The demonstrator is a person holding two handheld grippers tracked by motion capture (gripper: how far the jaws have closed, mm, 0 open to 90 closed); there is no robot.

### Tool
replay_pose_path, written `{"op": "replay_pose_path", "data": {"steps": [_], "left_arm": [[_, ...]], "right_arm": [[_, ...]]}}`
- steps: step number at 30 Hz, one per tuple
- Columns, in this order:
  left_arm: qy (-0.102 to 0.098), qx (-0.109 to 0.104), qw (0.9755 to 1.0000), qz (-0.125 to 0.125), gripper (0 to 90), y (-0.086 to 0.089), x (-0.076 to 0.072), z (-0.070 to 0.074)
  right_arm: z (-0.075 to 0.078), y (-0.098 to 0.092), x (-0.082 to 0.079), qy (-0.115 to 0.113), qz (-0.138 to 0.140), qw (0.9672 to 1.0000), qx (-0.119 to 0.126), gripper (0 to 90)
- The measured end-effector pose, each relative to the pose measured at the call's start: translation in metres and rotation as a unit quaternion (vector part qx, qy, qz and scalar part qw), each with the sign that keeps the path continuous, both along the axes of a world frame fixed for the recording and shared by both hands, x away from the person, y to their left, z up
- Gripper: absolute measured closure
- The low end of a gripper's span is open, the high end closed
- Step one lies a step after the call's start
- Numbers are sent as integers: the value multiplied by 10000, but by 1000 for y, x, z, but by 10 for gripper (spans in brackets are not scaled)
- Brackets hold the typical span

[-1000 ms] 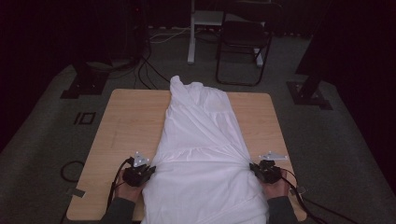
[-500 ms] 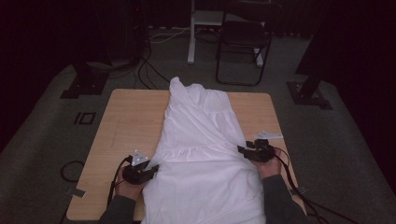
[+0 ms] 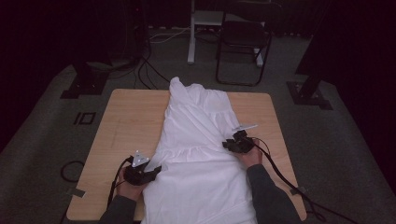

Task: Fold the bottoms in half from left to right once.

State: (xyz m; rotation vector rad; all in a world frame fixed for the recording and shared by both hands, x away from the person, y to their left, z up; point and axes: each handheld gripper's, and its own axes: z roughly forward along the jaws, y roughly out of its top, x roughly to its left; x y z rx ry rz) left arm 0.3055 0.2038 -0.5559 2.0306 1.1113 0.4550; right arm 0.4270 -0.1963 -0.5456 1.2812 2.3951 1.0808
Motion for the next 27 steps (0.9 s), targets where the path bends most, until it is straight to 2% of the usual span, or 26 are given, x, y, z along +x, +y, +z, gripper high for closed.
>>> {"op": "replay_pose_path", "data": {"steps": [2,4,7,10,12,14,16,20,23,27], "left_arm": [[11,-13,10000,-32,478,0,0,0],[-13,-42,10000,-60,473,-1,-1,1],[-6,-88,9999,-98,454,-3,-1,1],[18,-97,9998,-161,445,-5,-2,0],[46,-89,9997,-235,444,-8,-2,-1],[85,-55,9995,-288,445,-12,-3,-2],[118,12,9993,-350,445,-16,-3,-3],[36,-90,9992,-377,438,-16,-3,1],[-106,-160,9994,-298,408,-12,3,11],[-250,-219,9992,-215,396,-13,24,28]], "right_arm": [[4,-3,-3,-93,-25,9999,-70,875],[8,-4,-5,-179,-46,9998,-47,878],[23,-11,-11,-619,-190,9979,-23,879],[45,-25,-18,-1065,-471,9930,181,879],[57,-34,-21,-1339,-690,9884,193,879],[62,-42,-21,-1483,-854,9852,115,878],[56,-46,-17,-1435,-977,9848,-74,877],[24,-49,-6,-1023,-1116,9873,-479,875],[3,-51,0,-737,-1202,9886,-520,875],[-6,-50,2,-618,-1234,9888,-574,874]]}}
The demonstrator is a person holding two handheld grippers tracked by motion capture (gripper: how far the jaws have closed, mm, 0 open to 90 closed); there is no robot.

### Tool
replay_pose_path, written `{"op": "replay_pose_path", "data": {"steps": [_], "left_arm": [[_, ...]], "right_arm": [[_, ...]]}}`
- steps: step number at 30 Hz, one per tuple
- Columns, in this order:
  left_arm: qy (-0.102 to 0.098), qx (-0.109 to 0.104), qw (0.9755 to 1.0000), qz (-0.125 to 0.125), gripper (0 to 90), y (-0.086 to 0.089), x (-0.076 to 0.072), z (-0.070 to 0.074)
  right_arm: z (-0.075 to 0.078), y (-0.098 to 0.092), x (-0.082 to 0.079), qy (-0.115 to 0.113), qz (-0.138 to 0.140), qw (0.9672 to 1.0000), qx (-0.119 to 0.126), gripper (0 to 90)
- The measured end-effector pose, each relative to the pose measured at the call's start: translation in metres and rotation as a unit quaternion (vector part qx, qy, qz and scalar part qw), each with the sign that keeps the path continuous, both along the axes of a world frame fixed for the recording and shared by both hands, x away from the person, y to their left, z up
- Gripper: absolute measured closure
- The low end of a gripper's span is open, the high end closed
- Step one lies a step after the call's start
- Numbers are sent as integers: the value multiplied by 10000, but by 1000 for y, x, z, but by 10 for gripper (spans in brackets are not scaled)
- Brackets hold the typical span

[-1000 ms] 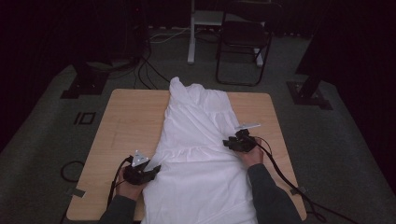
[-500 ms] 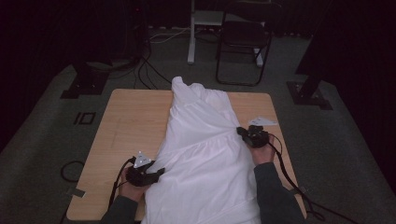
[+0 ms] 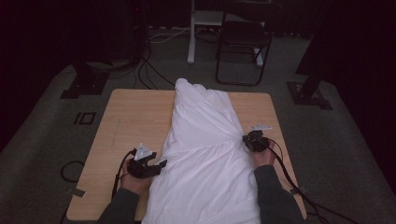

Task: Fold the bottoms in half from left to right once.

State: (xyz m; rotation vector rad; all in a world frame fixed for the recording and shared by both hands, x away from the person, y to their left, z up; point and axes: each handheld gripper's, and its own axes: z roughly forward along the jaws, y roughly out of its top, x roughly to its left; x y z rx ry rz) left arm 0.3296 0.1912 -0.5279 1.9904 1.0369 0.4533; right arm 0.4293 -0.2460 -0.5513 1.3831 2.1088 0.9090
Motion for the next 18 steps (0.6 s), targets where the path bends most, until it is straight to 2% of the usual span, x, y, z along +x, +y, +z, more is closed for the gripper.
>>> {"op": "replay_pose_path", "data": {"steps": [5,8,10,12,15,16,18], "left_arm": [[65,36,9999,152,382,-12,44,14],[250,23,9994,242,379,-22,70,13],[457,141,9985,256,380,-29,84,6],[634,293,9972,263,380,-36,94,-2],[840,385,9953,273,391,-42,99,-15],[869,410,9950,283,396,-43,99,-19],[786,382,9957,308,408,-43,97,-20]], "right_arm": [[-5,1,3,80,-25,10000,11,873],[-5,0,2,77,-31,9999,59,872],[-6,-1,2,53,-22,9999,105,872],[-7,-3,2,56,-30,9998,170,872],[-8,-3,1,43,-46,9997,218,872],[-8,-3,1,40,-52,9997,217,872],[-8,-3,0,40,-59,9997,230,872]]}}
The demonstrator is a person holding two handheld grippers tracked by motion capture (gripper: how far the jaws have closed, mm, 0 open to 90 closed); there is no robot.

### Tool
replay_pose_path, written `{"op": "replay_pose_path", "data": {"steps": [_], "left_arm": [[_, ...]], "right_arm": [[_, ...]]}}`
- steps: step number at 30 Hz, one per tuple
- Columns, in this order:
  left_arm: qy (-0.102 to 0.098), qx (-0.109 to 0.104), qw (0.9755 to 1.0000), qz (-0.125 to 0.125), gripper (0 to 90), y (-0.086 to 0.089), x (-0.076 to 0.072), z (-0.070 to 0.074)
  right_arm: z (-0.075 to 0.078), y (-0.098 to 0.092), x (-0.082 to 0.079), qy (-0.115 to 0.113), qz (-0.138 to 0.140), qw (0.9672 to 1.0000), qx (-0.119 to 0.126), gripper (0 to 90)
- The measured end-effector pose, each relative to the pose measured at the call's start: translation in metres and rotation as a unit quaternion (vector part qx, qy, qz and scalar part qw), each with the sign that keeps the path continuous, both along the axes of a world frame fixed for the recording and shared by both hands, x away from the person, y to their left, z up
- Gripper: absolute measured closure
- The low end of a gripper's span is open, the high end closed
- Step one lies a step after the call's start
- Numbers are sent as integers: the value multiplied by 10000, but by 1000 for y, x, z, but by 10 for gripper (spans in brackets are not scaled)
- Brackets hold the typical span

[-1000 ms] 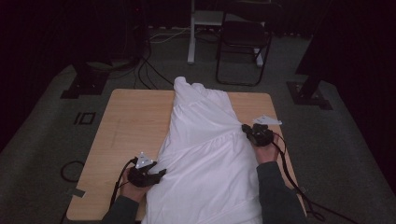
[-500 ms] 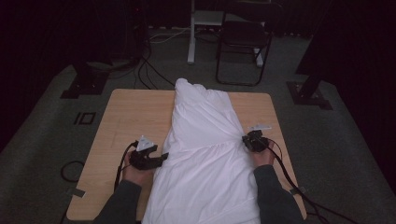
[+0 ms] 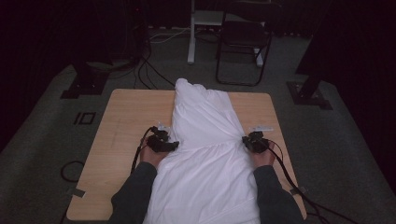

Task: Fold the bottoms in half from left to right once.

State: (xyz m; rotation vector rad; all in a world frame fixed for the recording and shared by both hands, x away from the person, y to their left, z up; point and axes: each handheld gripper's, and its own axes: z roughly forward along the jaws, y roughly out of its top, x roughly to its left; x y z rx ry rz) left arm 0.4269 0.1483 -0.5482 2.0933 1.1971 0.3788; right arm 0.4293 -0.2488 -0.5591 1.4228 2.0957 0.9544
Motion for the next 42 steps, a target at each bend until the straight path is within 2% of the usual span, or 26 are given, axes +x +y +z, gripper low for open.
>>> {"op": "replay_pose_path", "data": {"steps": [1,2,3,4,5,7,10,12,17,20,23,25,26,28,30,31,32,34,36,37,38,42], "left_arm": [[-11,12,10000,40,424,1,0,0],[-33,93,9999,58,481,1,-2,1],[-66,161,9998,24,590,2,-3,1],[-32,131,9999,-48,697,3,-5,1],[-79,123,9999,-45,818,3,-8,1],[-193,200,9996,-20,848,5,-15,0],[-212,97,9997,56,856,16,-27,-1],[-205,22,9998,17,857,23,-37,-3],[-229,-17,9996,-167,854,35,-73,-5],[-260,-62,9994,-236,852,40,-92,-7],[-264,32,9993,-281,847,41,-101,-6],[-320,87,9991,-278,839,40,-101,-6],[-331,94,9990,-283,832,39,-101,-6],[-351,95,9989,-283,823,38,-100,-7],[-367,89,9989,-281,812,39,-100,-7],[-374,75,9989,-275,807,39,-100,-7],[-381,70,9989,-273,807,39,-99,-8],[-406,52,9988,-255,802,38,-99,-8],[-455,32,9987,-223,800,37,-100,-9],[-470,22,9987,-212,798,37,-100,-10],[-478,23,9986,-213,798,37,-101,-10],[-474,-15,9987,-200,791,38,-101,-10]], "right_arm": [[0,0,0,-5,-4,10000,3,872],[0,0,-1,-5,-14,10000,8,872],[0,1,-2,2,-23,10000,20,872],[0,1,-3,-1,-18,10000,18,872],[0,2,-5,7,-18,10000,31,872],[-1,3,-10,-3,3,10000,23,872],[-1,2,-17,-15,64,10000,36,872],[-2,1,-26,20,137,9998,105,871],[-2,-2,-59,105,385,9991,146,871],[-2,-1,-82,156,537,9984,85,871],[-2,-1,-97,207,647,9977,78,869],[-1,-1,-101,263,680,9973,102,861],[-1,-1,-100,301,684,9971,132,831],[0,-3,-97,269,759,9966,190,671],[6,-4,-93,92,734,9970,237,546],[15,-5,-86,-61,730,9966,368,510],[15,-5,-86,-61,730,9966,368,510],[24,-4,-75,-170,780,9956,485,508],[30,1,-61,-182,842,9943,621,531],[32,7,-46,-152,898,9932,722,538],[32,7,-46,-152,898,9932,722,538],[29,26,-20,2,1042,9922,682,524]]}}
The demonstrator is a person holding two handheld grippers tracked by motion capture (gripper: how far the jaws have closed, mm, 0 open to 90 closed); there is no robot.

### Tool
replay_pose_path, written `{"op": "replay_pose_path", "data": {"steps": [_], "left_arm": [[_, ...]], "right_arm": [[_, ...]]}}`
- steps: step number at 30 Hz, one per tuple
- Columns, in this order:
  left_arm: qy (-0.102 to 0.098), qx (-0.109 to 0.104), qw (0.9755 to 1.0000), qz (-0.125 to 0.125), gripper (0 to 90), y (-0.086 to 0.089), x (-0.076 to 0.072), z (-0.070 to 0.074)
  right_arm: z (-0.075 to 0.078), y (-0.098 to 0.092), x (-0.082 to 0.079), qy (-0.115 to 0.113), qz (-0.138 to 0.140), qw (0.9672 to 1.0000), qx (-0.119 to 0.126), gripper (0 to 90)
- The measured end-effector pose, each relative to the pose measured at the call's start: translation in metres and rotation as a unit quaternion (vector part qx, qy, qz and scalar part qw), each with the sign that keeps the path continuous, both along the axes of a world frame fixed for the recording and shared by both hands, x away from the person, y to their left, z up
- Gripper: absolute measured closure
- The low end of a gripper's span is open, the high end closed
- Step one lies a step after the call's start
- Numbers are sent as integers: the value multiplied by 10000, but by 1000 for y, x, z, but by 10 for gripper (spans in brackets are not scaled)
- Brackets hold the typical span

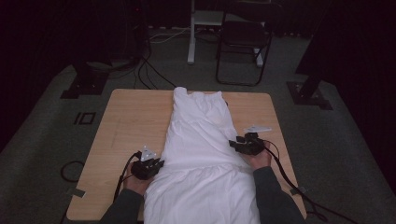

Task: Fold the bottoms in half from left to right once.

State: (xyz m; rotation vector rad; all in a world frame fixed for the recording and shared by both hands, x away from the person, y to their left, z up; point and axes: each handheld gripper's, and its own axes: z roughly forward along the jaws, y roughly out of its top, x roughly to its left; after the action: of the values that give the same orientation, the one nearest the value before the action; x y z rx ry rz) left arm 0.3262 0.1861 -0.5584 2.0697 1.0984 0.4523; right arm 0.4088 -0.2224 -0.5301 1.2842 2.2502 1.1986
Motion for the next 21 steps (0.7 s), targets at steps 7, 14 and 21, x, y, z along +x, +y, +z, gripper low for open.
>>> {"op": "replay_pose_path", "data": {"steps": [7,14,21], "left_arm": [[106,-251,9995,-168,625,1,0,0],[235,-455,9982,-312,482,2,0,-2],[148,-279,9988,-362,459,-3,-2,-2]], "right_arm": [[-14,28,23,327,310,9987,-228,643],[6,23,8,-356,23,9982,-492,889],[22,-9,4,-763,-854,9909,-708,892]]}}
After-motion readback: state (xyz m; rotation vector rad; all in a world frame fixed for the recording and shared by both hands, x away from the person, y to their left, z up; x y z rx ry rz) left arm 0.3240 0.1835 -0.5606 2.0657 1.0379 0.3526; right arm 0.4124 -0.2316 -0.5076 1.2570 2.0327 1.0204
